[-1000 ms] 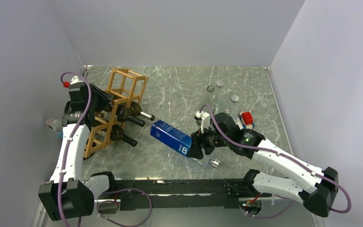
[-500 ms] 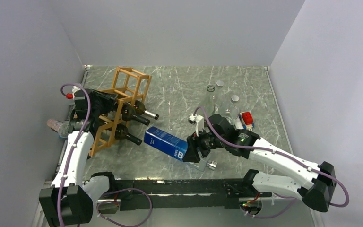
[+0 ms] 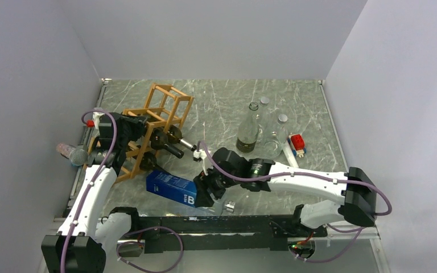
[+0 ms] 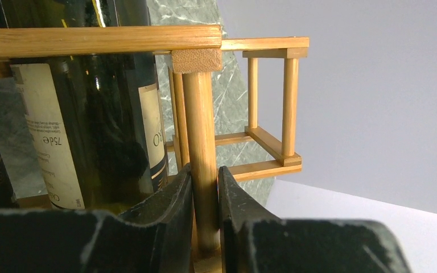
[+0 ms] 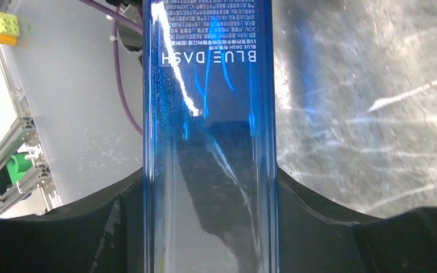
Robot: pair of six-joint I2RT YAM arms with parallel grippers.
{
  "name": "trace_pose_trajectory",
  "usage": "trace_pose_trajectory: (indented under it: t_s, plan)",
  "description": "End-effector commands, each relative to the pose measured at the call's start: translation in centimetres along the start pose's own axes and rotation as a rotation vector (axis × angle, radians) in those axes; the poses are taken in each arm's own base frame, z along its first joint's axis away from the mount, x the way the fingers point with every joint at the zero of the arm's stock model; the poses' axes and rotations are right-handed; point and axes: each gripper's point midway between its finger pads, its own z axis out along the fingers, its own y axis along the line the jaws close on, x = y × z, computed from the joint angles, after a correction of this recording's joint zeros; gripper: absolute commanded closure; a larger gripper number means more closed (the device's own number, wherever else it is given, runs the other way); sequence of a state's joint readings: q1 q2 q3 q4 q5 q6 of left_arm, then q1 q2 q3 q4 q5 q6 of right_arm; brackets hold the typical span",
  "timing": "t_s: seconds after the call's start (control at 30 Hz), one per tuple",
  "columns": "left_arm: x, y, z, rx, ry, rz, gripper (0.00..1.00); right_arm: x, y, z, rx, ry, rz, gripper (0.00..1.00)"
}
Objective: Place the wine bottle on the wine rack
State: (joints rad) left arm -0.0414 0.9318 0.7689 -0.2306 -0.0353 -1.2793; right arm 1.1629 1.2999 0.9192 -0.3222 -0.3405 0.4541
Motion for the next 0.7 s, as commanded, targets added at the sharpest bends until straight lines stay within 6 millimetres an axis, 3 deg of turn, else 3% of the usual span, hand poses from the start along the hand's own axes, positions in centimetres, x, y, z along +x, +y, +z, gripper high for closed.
trace_pose_trajectory:
  t_s: [0.0,0.03,0.13,0.2,0.3,0.47,0.53,0.67]
  plan:
    - [-1.4,-2.0,-0.8,0.026,-0.057,0.001,0.99,-11.6,8.2,-2.5,-0.209,-0.38,-0.146,1.0]
    - [-1.7,-2.1,-0.9,0.022,-0.07,0.009,0.98,-12.0,8.6,-2.5,-0.21,-0.387,-0.151,1.0]
    - [-2.6,-2.3,-1.5,0.012,-0.11,0.039,0.81,-12.9,9.5,-2.3,-0.211,-0.401,-0.156,1.0]
    - [-3.0,-2.5,-2.1,0.012,-0.129,0.062,0.63,-13.5,9.9,-2.0,-0.212,-0.405,-0.154,1.0]
    - [-3.8,-2.9,-3.1,0.013,-0.16,0.099,0.47,-14.2,10.0,-1.1,-0.206,-0.398,-0.14,1.0]
    - [-5.1,-4.5,-5.6,0.051,-0.207,0.17,0.09,-14.6,10.0,0.8,-0.194,-0.38,-0.118,1.0]
    - [-5.3,-5.1,-6.4,0.062,-0.21,0.202,0.03,-14.6,9.9,1.4,-0.189,-0.374,-0.111,1.0]
    - [-6.0,-6.0,-8.3,0.081,-0.237,0.259,0.01,-14.8,10.0,2.3,-0.191,-0.364,-0.118,1.0]
